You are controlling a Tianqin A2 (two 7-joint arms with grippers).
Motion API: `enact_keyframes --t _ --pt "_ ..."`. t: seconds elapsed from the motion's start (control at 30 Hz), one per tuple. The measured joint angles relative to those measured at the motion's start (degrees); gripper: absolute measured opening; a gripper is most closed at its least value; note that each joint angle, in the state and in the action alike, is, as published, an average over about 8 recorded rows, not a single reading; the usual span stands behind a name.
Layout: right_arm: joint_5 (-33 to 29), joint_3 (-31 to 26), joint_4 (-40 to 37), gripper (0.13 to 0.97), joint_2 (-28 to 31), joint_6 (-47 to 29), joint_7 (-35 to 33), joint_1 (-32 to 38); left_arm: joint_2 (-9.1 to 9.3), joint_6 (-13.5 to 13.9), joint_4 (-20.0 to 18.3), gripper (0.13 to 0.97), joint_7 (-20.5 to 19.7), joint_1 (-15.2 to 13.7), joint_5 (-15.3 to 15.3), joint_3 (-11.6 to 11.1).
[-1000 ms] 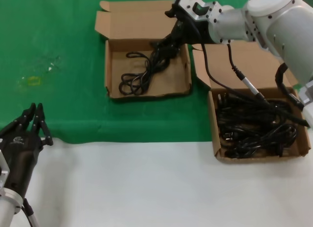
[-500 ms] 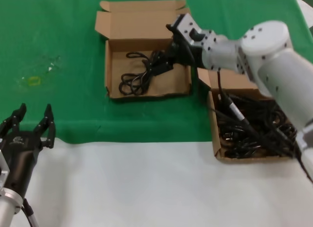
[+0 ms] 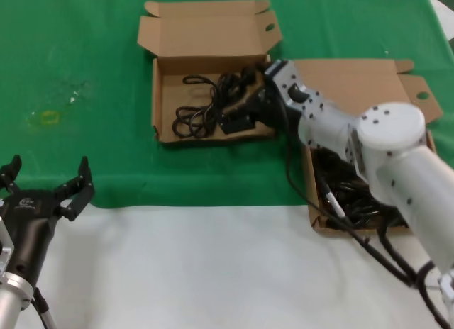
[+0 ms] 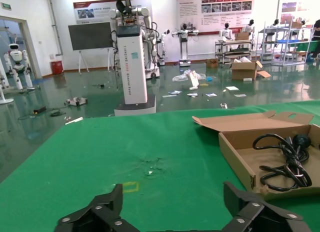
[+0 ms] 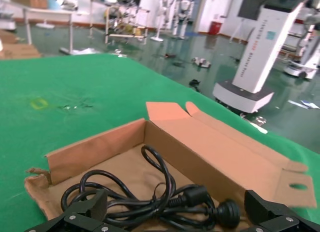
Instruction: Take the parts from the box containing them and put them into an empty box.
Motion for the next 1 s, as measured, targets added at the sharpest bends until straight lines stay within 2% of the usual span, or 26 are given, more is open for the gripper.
enact_keyframes --t 0.17,0.2,0.47,0.6,0.87,1.0 --pt "0.7 2.4 5.9 0.962 1.1 2.4 0.9 -5.7 0.0 0.0 0.0 0.714 0.0 0.0 0.0 0.0" --pt "0.8 2.9 7.1 0.963 1.4 2.8 1.1 -6.8 0.0 0.0 0.0 0.714 0.0 0.0 0.0 0.0" --pt "1.9 6.7 16.6 0.966 3.2 6.6 2.6 -15.9 0.0 0.0 0.0 0.869 0.0 0.0 0.0 0.0" --pt "2.5 8.6 21.4 0.966 4.1 8.5 3.4 -20.5 0.0 0.0 0.0 0.869 0.0 0.0 0.0 0.0" --pt "3.6 12.4 30.9 0.966 6.0 12.3 4.9 -29.5 0.0 0.0 0.0 0.951 0.0 0.0 0.0 0.0" --pt "4.1 14.3 35.6 0.966 6.9 14.2 5.7 -34.1 0.0 0.0 0.0 0.957 0.0 0.0 0.0 0.0"
